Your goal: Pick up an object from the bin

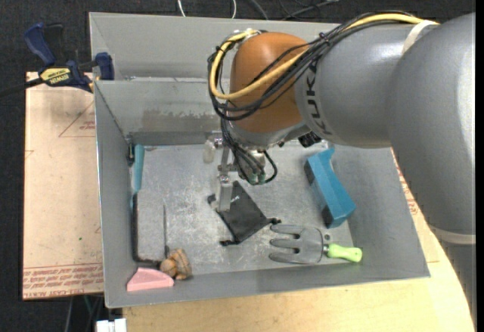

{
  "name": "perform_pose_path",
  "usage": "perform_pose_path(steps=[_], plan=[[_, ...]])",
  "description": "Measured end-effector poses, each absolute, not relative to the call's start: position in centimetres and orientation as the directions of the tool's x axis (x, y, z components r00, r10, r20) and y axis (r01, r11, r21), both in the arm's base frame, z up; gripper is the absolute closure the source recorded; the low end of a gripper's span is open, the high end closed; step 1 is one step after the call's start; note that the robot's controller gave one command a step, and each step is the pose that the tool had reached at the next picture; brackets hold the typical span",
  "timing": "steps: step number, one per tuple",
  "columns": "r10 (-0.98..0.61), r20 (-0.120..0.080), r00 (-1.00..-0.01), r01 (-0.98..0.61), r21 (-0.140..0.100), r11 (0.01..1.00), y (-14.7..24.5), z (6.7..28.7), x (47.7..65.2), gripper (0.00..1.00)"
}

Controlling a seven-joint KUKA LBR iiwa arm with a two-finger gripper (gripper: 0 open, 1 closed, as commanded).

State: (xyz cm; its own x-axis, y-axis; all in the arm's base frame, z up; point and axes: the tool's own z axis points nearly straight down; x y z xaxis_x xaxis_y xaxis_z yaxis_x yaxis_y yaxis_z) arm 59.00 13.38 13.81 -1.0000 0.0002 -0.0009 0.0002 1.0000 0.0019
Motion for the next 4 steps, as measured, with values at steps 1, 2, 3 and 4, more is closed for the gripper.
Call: perform_pose_path(steps=[1, 2, 3, 4], plan=[[-0.047, -0.002, -0.999, -0.047, 0.003, 0.999, 7.8, 11.8, 55.3, 0.0], [-0.117, 0.001, -0.993, -0.117, 0.003, 0.993, 6.1, 16.7, 53.6, 0.0], [-0.112, -0.01, -0.994, -0.112, 0.002, 0.994, 5.6, 15.8, 54.8, 0.0], [-0.072, 0.001, -0.997, -0.072, 0.004, 0.997, 6.8, 13.3, 53.4, 0.0]])
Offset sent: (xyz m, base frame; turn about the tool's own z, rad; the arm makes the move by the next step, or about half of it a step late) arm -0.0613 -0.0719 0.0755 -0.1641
